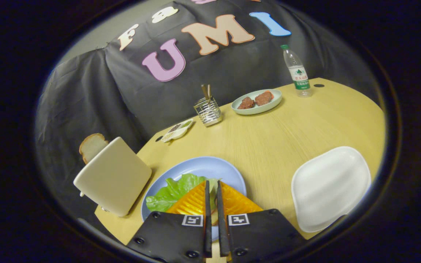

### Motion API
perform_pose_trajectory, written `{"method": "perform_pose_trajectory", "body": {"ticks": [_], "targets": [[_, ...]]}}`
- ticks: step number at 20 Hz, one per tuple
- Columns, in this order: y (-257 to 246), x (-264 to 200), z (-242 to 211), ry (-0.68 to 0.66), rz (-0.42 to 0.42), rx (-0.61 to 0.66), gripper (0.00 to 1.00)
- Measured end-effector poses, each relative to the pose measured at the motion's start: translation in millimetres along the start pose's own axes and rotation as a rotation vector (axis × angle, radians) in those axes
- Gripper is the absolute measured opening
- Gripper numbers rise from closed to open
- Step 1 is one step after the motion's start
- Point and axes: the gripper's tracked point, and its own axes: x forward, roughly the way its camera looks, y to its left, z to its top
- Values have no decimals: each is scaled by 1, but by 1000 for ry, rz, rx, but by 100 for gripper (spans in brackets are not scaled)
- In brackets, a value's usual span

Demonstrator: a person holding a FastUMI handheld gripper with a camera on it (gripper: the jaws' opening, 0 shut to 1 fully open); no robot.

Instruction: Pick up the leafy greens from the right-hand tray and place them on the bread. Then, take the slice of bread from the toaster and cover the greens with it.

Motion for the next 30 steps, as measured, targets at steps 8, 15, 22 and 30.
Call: {"method": "perform_pose_trajectory", "body": {"ticks": [8,15,22,30], "targets": [[3,-14,14,-48,-13,-32,69],[24,-36,39,-125,42,-5,100],[98,-62,45,-144,150,-73,100],[189,-82,69,-163,224,-205,100]]}}
